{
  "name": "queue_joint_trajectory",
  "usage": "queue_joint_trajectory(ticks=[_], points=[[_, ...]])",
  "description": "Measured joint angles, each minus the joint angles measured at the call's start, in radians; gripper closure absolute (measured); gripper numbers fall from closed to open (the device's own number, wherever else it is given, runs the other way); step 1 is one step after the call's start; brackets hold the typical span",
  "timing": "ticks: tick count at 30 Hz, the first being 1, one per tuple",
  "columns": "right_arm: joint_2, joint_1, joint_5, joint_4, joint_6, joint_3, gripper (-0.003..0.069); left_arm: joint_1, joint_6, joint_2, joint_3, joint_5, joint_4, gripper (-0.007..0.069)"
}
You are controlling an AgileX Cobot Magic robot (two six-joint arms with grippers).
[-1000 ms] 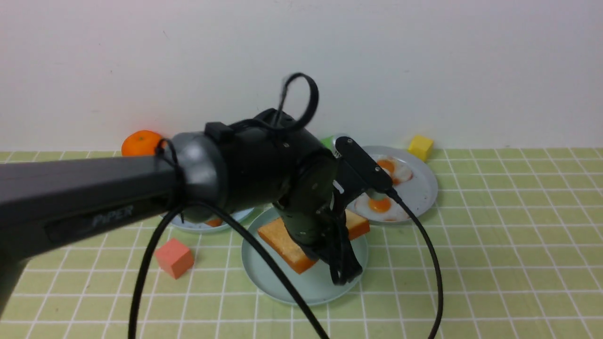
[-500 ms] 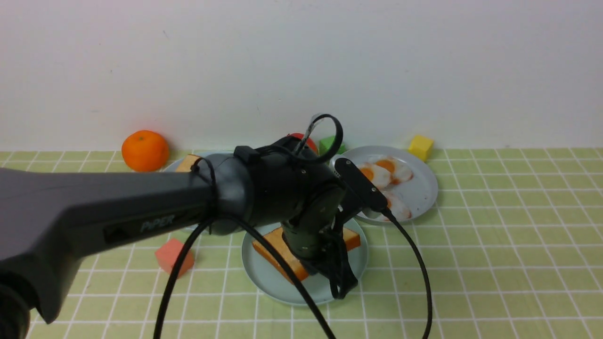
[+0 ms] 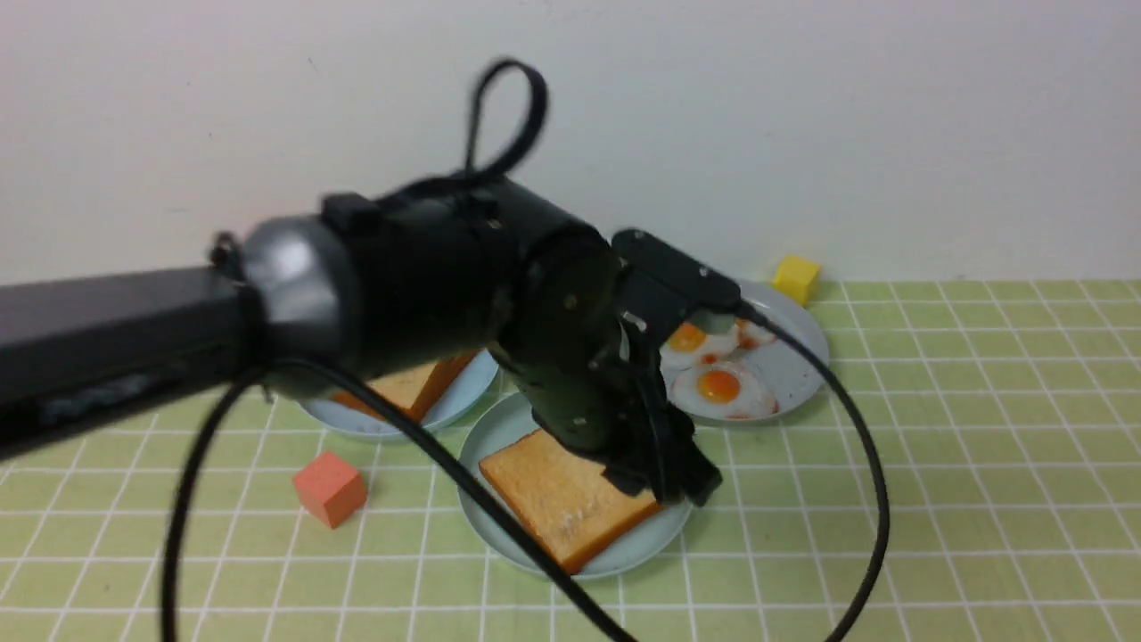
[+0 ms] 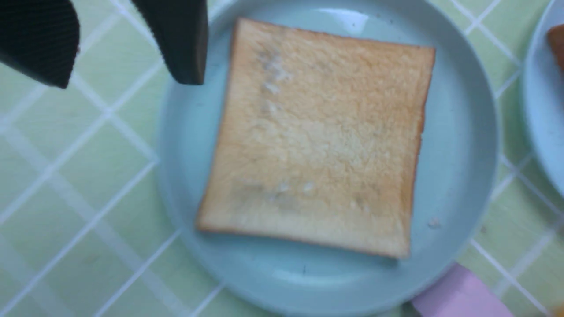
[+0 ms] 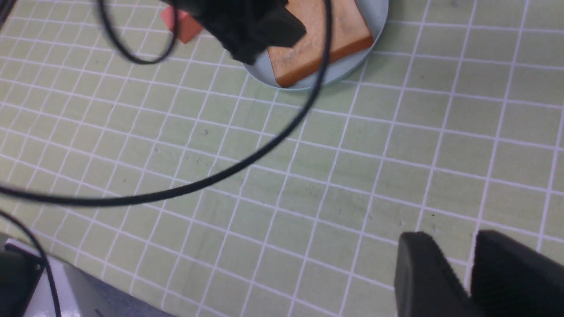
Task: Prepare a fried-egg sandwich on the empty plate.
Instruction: Use the right arm to grab a fried egg
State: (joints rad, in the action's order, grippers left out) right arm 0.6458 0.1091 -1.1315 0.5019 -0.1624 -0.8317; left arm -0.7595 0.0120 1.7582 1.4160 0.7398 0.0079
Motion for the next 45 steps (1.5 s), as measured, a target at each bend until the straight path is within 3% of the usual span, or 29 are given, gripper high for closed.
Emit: queue_joint_trajectory(ticks=[2, 4, 5, 7, 11, 15, 23, 35, 45], points=[[0.097, 0.0, 0.074, 0.026, 0.0, 0.0, 0.0381, 0.0, -0.003, -0.148, 0.0, 0.043, -0.038, 0.0418], [0.14, 0.0, 0.107, 0.043, 0.0, 0.0, 0.0363, 0.0, -0.003, -0.205, -0.002, 0.057, -0.045, 0.0474], [0.205, 0.0, 0.156, 0.073, 0.0, 0.0, 0.0344, 0.0, -0.004, -0.286, -0.01, 0.068, -0.048, 0.0558], [0.295, 0.0, 0.209, 0.121, -0.022, -0.005, 0.0331, 0.0, -0.004, -0.404, -0.043, 0.074, -0.049, 0.0638], [0.481, 0.0, 0.27, 0.221, -0.09, -0.04, 0.0325, 0.0, -0.004, -0.597, -0.161, 0.072, -0.049, 0.0638], [0.728, 0.0, 0.303, 0.321, -0.158, -0.146, 0.0323, 0.0, -0.012, -0.9, -0.408, 0.0, -0.052, 0.0638], [1.091, 0.0, 0.346, 0.352, -0.173, -0.414, 0.0323, 0.0, -0.08, -1.308, -0.733, -0.217, -0.06, 0.0638], [1.484, 0.0, 0.424, 0.351, -0.101, -0.778, 0.0323, 0.0, -0.12, -1.322, -0.781, -0.25, -0.076, 0.0638], [1.619, 0.0, 0.425, 0.349, -0.078, -0.891, 0.0323, 0.0, -0.124, -1.31, -0.781, -0.259, -0.078, 0.0638]])
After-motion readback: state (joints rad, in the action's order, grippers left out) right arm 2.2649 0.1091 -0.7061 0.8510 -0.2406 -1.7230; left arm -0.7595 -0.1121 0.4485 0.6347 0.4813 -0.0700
